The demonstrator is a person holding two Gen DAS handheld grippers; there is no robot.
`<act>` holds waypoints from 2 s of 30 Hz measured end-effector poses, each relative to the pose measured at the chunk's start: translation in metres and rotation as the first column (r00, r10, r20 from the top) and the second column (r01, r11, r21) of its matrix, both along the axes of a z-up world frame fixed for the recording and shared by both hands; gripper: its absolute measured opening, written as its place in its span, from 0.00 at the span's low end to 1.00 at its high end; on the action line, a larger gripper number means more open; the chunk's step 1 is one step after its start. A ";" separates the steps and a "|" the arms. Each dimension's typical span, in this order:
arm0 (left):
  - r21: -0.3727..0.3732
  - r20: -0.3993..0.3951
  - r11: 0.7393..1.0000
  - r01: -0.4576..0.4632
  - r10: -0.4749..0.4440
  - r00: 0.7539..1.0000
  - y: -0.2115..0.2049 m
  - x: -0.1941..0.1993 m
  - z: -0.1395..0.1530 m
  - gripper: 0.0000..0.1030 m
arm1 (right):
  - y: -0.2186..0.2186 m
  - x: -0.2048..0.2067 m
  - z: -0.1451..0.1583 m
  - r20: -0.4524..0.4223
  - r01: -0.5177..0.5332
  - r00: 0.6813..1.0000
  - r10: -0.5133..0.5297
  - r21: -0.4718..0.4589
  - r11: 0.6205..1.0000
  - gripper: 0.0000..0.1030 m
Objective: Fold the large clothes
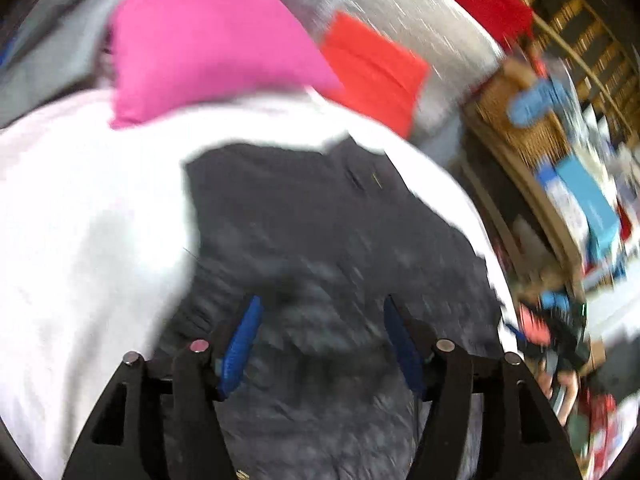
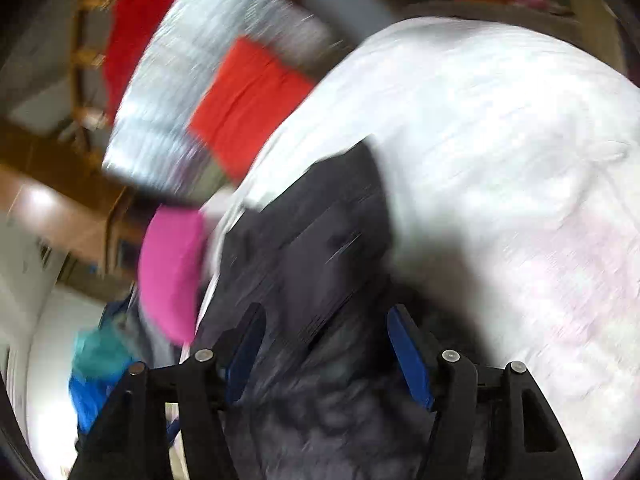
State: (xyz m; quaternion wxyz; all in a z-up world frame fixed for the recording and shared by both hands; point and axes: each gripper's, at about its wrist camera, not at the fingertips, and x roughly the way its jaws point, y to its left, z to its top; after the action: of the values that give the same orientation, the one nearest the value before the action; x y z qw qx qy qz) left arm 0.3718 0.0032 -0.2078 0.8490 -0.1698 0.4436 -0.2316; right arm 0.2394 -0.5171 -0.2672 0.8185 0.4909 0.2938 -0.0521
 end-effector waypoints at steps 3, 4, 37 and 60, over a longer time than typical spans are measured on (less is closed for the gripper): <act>0.038 -0.018 0.989 -0.141 0.142 0.990 0.023 0.026 -0.010 0.71 | -0.014 0.017 -0.002 -0.006 0.032 0.999 -0.032 -0.036 0.999 0.69; 0.051 -0.041 0.985 -0.165 0.167 0.985 0.027 0.033 -0.017 0.71 | -0.017 0.023 -0.005 -0.004 0.033 0.999 -0.033 -0.034 0.999 0.70; 0.027 -0.144 0.975 -0.220 0.222 0.964 0.011 0.113 -0.056 0.72 | -0.012 0.085 -0.010 0.021 -0.012 1.000 0.013 -0.062 0.998 0.77; 0.229 -0.059 0.968 -0.099 0.116 0.992 -0.029 0.136 -0.061 0.55 | -0.003 0.122 -0.022 -0.111 -0.081 0.992 0.063 -0.165 0.983 0.30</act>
State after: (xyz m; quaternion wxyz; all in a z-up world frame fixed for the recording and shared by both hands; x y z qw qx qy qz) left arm 0.5083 -0.0259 -0.2685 0.8576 -0.1041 0.4873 -0.1270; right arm 0.3611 -0.5204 -0.2890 0.8419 0.4055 0.3486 -0.0728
